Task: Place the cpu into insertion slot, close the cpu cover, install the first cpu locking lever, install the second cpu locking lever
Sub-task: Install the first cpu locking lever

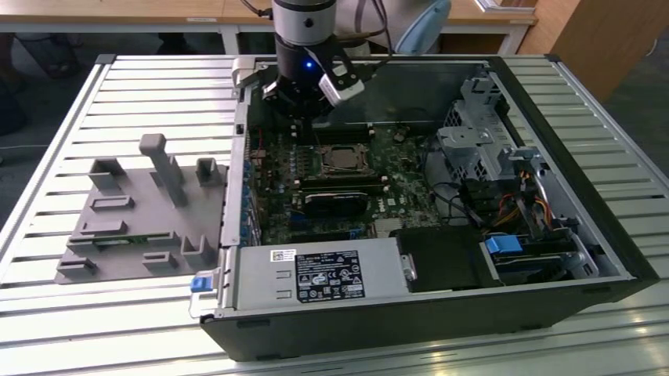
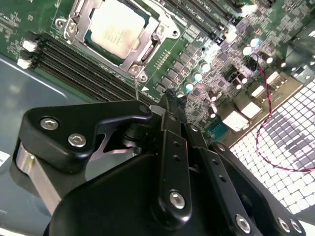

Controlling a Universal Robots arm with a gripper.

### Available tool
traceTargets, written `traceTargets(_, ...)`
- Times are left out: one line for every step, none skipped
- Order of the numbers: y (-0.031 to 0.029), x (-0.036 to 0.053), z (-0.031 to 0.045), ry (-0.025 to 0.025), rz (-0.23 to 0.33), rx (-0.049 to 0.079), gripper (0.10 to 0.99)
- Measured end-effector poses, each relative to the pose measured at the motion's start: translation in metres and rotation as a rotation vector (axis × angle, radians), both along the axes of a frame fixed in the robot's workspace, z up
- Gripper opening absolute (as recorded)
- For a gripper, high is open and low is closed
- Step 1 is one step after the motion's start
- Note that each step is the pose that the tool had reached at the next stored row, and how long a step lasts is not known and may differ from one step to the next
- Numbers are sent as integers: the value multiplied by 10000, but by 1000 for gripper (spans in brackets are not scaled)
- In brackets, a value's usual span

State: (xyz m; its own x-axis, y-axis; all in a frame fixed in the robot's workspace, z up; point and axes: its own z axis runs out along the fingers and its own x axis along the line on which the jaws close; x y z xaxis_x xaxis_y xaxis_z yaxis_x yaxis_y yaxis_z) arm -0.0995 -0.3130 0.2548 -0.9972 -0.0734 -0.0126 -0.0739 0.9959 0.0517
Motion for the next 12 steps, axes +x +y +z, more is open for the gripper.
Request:
traceTargets(12, -1, -4, 0, -3, 2, 106)
traceTargets(25, -3, -9, 0, -7, 3, 106)
traceTargets(44, -5, -15, 0, -12, 3, 106)
traceTargets(62, -8, -20, 0, -18, 3, 106)
traceTargets(79, -11, -24, -1, -31, 3, 106)
traceTargets(96, -15, -27, 0, -48, 3, 106)
traceTargets(111, -19, -29, -1, -64, 3, 106)
traceTargets(128, -22, -32, -2, -81, 3, 106)
traceTargets(144, -25, -34, -2, -97, 3, 106)
traceTargets(163, -26, -37, -2, -108, 3, 106)
traceTargets(179, -26, -38, -2, -111, 3, 106)
traceTargets(192, -27, -39, -2, -112, 3, 106)
